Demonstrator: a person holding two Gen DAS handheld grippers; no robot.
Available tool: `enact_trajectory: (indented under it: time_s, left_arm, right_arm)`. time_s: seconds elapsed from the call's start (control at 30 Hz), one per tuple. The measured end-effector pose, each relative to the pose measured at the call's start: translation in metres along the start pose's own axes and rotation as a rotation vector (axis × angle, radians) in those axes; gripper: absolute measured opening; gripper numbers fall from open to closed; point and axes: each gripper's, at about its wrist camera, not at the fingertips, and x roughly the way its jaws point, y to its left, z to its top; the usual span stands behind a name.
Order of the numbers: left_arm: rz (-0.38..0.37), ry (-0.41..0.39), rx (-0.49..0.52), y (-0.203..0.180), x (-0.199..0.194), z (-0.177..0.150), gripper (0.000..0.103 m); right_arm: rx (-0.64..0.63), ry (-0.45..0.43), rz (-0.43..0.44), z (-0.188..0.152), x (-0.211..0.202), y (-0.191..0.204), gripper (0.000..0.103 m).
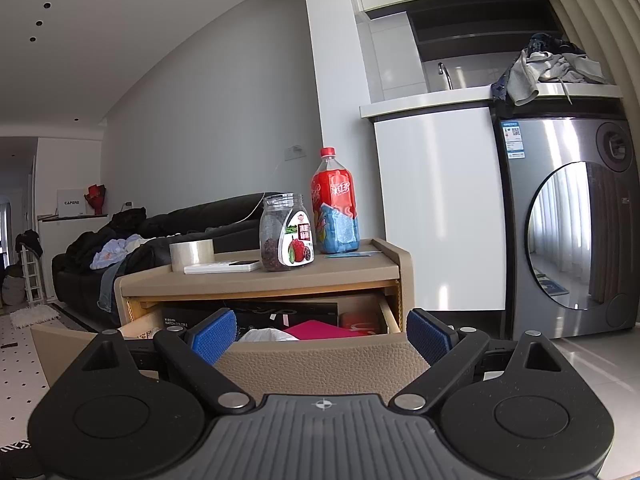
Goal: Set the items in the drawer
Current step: 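Close the left gripper on the black drawer knob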
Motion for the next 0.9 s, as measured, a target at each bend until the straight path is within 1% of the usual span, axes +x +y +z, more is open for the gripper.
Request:
enact_trajectory:
  time_s: [0.33,0.9]
  left_arm:
    - [0.025,0.015,0.013,-0.0041,0.0043,0.0017,0.020]
    - [0.012,0.011,0.008,-0.0008,0.0052,0.0013,0.019]
  right_arm:
    - [0.003,-0.001,-0.008,-0.0002,-0.0001,-0.0018,0.095]
    - [-0.003,0.004,-0.012,-0.0009,0.0005,-0.0017,0.095]
